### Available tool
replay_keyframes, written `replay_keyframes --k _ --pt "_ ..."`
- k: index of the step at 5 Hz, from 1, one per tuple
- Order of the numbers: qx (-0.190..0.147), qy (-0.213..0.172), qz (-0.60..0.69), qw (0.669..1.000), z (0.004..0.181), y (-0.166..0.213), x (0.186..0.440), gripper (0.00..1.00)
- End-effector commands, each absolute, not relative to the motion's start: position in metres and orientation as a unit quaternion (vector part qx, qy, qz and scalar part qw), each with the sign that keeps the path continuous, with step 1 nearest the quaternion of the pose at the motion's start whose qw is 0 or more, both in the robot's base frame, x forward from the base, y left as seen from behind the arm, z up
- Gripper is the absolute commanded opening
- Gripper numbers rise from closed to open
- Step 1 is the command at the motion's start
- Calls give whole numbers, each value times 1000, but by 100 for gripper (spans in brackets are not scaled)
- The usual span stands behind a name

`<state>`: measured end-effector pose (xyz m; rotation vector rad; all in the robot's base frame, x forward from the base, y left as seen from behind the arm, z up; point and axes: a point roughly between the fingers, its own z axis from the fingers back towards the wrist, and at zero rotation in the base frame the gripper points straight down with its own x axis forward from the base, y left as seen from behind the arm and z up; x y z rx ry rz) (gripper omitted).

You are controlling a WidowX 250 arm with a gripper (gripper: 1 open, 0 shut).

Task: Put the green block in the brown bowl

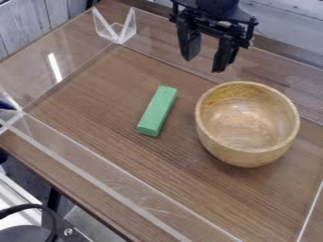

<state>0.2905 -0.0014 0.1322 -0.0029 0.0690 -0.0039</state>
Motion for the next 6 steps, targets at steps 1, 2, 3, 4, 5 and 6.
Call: replay_keyframes --k 1,2,3,4,5,6 --pt "3 45 2 999 126 6 285 100" --pt "9 59 11 998 113 21 270 100" --pt "7 66 28 997 100 34 259 0" --pt "9 70 32 997 88 44 249 100" --pt "8 76 39 996 76 50 247 100" --pt "9 85 43 995 63 52 248 100"
